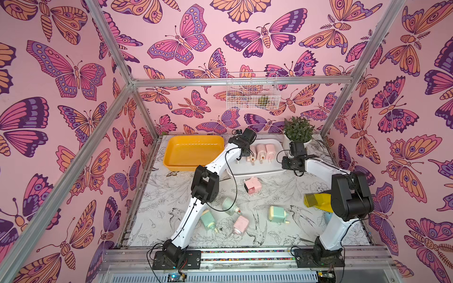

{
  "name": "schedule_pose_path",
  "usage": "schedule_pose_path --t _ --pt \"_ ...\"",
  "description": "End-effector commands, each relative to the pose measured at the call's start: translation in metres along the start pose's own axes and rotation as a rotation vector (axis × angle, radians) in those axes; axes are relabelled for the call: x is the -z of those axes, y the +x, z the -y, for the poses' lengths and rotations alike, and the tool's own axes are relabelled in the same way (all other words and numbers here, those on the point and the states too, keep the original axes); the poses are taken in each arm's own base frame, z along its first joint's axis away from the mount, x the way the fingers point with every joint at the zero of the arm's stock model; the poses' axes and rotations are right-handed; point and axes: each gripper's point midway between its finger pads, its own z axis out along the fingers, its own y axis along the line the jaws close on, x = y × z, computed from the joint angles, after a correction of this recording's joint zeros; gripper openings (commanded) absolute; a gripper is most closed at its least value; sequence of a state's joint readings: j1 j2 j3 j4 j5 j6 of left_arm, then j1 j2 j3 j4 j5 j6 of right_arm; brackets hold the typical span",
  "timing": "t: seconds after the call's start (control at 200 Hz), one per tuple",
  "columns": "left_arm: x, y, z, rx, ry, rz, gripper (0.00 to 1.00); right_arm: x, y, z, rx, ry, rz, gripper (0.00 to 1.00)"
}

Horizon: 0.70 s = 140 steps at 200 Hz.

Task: Place the pencil sharpeners by color into the storage box
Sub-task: Move the storage box to the center of the board.

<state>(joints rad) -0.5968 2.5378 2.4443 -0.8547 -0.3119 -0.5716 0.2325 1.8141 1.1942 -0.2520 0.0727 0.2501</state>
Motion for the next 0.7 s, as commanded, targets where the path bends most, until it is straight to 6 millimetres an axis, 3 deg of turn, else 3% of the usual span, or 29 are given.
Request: schedule_pose_path --t 0.0,0.18,0.696 --pt "-0.002 0.002 0.004 0.022 0.007 -0.011 0.02 0.008 -0.004 -0.015 -0.012 -0.058 0.021 0.00" --pt "-0.005 0.002 0.005 0.013 0.007 -0.012 0.15 0.008 -0.002 -0.017 -0.011 -0.060 0.019 0.00" --pt "-0.019 0.018 0.000 0.002 -0.013 -0.062 0.24 0.008 -0.001 -0.018 -0.007 -0.059 0.018 0.00"
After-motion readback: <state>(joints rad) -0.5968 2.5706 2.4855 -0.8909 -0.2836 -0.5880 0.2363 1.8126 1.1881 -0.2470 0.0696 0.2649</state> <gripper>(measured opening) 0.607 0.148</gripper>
